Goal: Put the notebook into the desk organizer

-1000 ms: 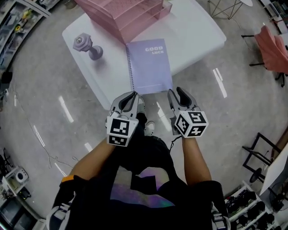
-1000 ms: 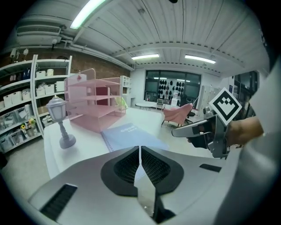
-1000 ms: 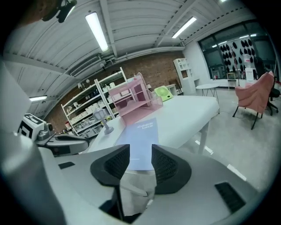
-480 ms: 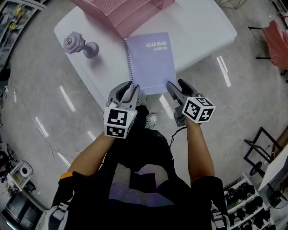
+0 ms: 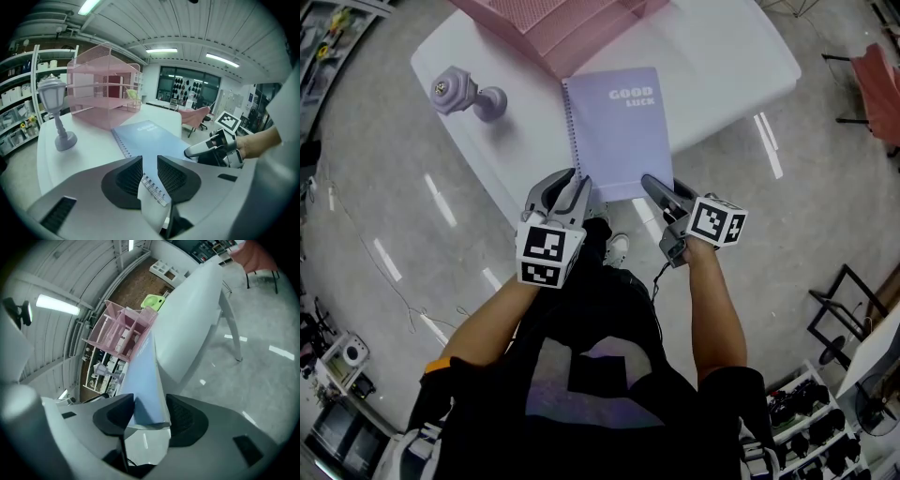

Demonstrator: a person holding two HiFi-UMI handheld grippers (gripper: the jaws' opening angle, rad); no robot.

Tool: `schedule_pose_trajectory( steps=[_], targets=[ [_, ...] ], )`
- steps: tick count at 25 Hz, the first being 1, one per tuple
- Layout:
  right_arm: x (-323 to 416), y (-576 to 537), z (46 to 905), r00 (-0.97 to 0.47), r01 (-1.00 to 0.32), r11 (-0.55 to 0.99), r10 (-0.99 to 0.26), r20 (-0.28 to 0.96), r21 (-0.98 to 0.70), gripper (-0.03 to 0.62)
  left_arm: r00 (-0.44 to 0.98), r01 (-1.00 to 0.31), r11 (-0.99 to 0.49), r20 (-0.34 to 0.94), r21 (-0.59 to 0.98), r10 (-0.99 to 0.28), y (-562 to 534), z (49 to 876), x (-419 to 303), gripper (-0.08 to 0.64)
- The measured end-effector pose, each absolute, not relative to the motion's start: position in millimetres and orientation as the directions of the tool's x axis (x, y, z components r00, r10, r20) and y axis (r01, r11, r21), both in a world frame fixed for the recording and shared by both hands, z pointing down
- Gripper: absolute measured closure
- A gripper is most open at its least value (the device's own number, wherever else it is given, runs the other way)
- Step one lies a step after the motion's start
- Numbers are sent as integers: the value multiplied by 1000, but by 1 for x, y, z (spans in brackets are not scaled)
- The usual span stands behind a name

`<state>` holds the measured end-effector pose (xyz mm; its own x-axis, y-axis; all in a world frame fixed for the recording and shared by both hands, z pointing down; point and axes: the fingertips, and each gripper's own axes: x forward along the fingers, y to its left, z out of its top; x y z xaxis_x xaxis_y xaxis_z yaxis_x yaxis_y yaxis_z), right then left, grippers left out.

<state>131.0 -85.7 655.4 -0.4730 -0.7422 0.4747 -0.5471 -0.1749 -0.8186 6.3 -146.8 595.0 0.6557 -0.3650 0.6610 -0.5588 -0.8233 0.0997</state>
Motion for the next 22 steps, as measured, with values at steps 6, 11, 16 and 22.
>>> schedule_pose_trajectory(
  steps=[6,11,16,22],
  targets=[
    [129,-88,638,-478,-493,-192,-755,448,-849,520,648,-590,-796,668,137,-365,-149,597,-4,459],
    [127,-90,620,-506,-377,-193,-776,376,-906,548,662,-615,-750,676,243,-323,-147,600,-10,442],
    [126,-97,593,-532,-253,-144,-806,261,-957,549,688,-624,-690,678,367,-261,-141,602,-15,404],
    [122,-102,568,-540,-145,-102,-826,165,-984,549,740,-625,-549,646,556,-189,-136,601,-23,377]
  ],
)
